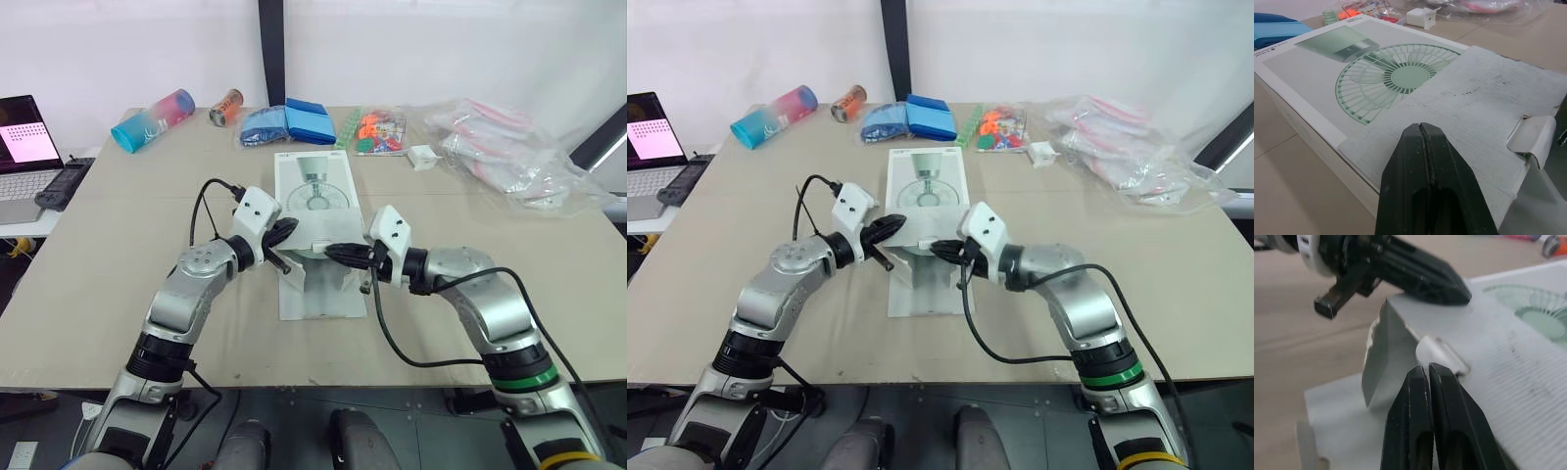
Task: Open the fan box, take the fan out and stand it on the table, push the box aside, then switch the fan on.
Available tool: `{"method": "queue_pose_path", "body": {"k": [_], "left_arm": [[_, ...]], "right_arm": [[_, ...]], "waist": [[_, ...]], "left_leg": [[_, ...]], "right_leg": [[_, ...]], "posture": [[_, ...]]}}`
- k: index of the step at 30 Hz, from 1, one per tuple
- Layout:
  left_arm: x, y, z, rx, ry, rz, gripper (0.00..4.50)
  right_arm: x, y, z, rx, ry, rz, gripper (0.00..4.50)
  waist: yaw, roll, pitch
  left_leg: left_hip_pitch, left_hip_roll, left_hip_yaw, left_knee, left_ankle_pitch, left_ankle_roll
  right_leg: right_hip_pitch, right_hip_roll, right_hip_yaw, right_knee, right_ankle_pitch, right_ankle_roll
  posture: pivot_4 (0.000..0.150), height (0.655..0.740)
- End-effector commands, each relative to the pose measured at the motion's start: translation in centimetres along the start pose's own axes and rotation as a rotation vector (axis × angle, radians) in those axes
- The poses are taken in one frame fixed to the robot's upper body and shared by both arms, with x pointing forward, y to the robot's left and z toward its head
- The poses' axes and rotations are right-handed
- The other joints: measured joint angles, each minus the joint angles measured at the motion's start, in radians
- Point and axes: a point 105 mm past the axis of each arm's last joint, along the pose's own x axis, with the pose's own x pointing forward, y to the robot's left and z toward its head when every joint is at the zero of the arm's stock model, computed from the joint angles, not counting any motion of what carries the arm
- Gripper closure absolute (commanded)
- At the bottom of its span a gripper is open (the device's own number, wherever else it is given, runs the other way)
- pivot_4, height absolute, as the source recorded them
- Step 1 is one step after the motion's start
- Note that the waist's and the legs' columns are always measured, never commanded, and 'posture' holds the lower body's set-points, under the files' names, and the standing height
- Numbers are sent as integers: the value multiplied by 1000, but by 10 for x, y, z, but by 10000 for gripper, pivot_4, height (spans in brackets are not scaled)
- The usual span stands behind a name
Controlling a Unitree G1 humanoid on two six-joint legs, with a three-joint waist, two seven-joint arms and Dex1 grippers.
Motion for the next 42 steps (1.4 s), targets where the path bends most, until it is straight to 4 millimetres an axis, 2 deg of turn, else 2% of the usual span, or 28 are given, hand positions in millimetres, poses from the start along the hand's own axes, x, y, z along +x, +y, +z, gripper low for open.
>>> {"method": "queue_pose_path", "body": {"k": [1,5,12,17,21,25,33,42], "left_arm": [[1,0,-4,0,18,1,45000],[0,1,-5,2,23,1,45000],[-1,3,-7,4,28,6,45000],[-1,4,-7,7,28,7,45000],[1,4,-6,8,26,7,45000],[2,4,-5,8,22,7,45000],[3,-2,-6,1,19,1,45000],[5,-10,-6,-4,17,-16,45000]], "right_arm": [[-4,0,6,-52,7,-5,43815],[-12,-4,1,-43,46,-5,43815],[-43,-17,-18,-12,189,-22,43815],[-55,-42,-36,-74,274,-150,43815],[-51,-63,-32,-93,217,-276,43815],[-42,-69,-30,-126,177,-304,43815],[-15,-62,-18,-89,42,-271,43815],[-14,-60,-25,-88,45,-270,43815]], "waist": [[0,0,0],[0,0,0],[0,0,0],[0,0,0],[0,0,0],[-1,0,0],[0,0,0],[-1,0,-1]], "left_leg": [[0,0,0,0,0,0],[0,0,0,0,0,0],[0,0,0,0,0,0],[1,0,1,0,0,0],[1,0,1,0,0,0],[2,0,2,0,0,0],[2,0,2,0,2,-4],[2,1,3,0,2,-3]], "right_leg": [[0,0,0,0,0,0],[0,0,0,0,0,0],[0,0,0,0,0,0],[0,0,0,0,0,0],[1,0,0,0,0,0],[1,0,0,0,0,0],[1,0,1,0,1,0],[1,0,1,0,2,-1]], "posture": [[1500,7400],[1500,7400],[1500,7400],[1500,7400],[1500,7400],[1500,7400],[1500,7400],[1500,7400]]}}
